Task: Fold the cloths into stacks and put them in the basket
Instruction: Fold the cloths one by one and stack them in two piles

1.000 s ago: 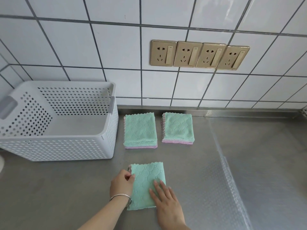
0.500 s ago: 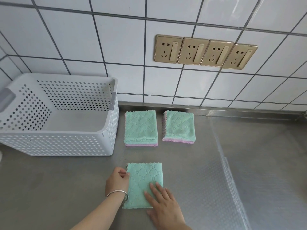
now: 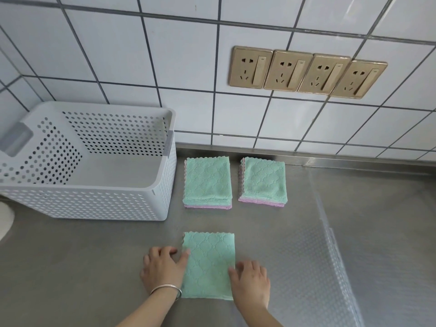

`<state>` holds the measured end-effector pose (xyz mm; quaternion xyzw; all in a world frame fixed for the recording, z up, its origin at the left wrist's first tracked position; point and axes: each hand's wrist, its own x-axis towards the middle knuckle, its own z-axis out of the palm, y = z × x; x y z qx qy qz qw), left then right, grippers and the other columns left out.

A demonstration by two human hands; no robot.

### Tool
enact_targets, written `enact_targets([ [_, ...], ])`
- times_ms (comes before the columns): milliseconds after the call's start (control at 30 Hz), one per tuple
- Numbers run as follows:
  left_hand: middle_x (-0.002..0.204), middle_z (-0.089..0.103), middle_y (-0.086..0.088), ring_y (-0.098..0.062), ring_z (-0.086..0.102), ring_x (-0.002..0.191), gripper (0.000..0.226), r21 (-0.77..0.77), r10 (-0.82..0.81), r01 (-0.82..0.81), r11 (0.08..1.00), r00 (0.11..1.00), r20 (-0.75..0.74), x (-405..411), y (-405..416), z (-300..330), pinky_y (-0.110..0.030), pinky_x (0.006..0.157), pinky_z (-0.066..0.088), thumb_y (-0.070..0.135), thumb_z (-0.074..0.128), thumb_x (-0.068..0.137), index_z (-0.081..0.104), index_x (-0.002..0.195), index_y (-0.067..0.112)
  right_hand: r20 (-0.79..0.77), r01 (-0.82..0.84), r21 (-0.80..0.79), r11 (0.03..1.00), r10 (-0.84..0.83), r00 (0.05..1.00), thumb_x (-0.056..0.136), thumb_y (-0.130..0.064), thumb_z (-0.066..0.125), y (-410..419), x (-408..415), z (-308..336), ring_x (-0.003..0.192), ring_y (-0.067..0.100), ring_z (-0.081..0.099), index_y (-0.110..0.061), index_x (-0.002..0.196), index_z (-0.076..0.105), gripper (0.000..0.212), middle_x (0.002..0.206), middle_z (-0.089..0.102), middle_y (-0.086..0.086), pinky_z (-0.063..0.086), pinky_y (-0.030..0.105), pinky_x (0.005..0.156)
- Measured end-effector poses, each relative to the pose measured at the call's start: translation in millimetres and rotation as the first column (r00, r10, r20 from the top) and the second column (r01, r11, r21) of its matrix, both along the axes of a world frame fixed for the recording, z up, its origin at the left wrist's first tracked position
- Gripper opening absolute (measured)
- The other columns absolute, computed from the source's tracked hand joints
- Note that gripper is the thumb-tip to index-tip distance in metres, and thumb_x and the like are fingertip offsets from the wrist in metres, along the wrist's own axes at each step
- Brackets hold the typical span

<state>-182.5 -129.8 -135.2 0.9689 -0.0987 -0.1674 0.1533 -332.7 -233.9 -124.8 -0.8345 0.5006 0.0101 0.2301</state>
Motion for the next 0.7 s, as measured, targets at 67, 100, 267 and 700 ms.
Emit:
enact_targets([
  [67, 0.115, 0.051, 0.002, -0.022, 0.044, 0.111, 0.035, 0.027, -0.038, 0.039, 0.999, 0.999, -0.038, -4.9, -0.5, -0.6, -0.033, 0.089, 0.040, 0.061, 0.055, 0.076, 0.066, 0.095, 0.033, -0.055, 0.016, 0.089, 0.996, -0.011, 0.998, 0.091, -0.052, 0.036, -2.1, 1.1, -2.5, 0.111, 0.013, 0.044, -0.031, 0.108, 0.055, 0.033, 0.110, 0.053, -0.009, 0.035, 0.026, 0.090],
  [100, 0.116, 0.051, 0.002, -0.022, 0.044, 0.111, 0.034, 0.036, -0.042, 0.045, 0.998, 0.997, -0.063, -6.6, -0.7, -0.8, -0.032, 0.089, 0.040, 0.059, 0.054, 0.078, 0.067, 0.094, 0.032, -0.065, 0.007, 0.115, 0.993, 0.000, 0.998, 0.091, -0.052, 0.036, -2.0, 2.0, -2.6, 0.109, 0.013, 0.044, -0.032, 0.101, 0.053, 0.028, 0.105, 0.052, -0.009, 0.035, 0.026, 0.090],
  [267, 0.089, 0.060, -0.006, -0.028, 0.053, 0.083, 0.020, -0.243, 0.038, -0.098, 0.965, 0.970, -0.241, -14.8, -8.1, 13.5, -0.033, 0.077, 0.043, 0.038, 0.057, 0.086, 0.053, 0.073, 0.023, 0.062, 0.068, 0.304, 0.950, -0.091, 0.994, 0.093, -0.038, 0.045, 2.0, 4.5, 8.9, 0.082, 0.010, 0.047, -0.024, 0.089, 0.041, 0.015, 0.083, 0.047, -0.008, 0.037, 0.024, 0.071],
  [700, 0.090, 0.061, 0.001, -0.020, 0.058, 0.075, 0.043, -0.696, -0.125, -0.059, 0.715, 0.970, -0.210, 18.2, -218.5, 92.8, -0.028, 0.071, 0.044, 0.019, 0.061, 0.084, 0.042, 0.123, 0.018, 0.502, 0.337, 0.440, 0.832, -0.539, 0.677, 0.093, -0.030, 0.051, -188.6, 46.1, 72.6, 0.072, 0.010, 0.054, -0.017, 0.107, 0.046, 0.020, 0.084, 0.057, -0.002, 0.043, 0.025, 0.059],
])
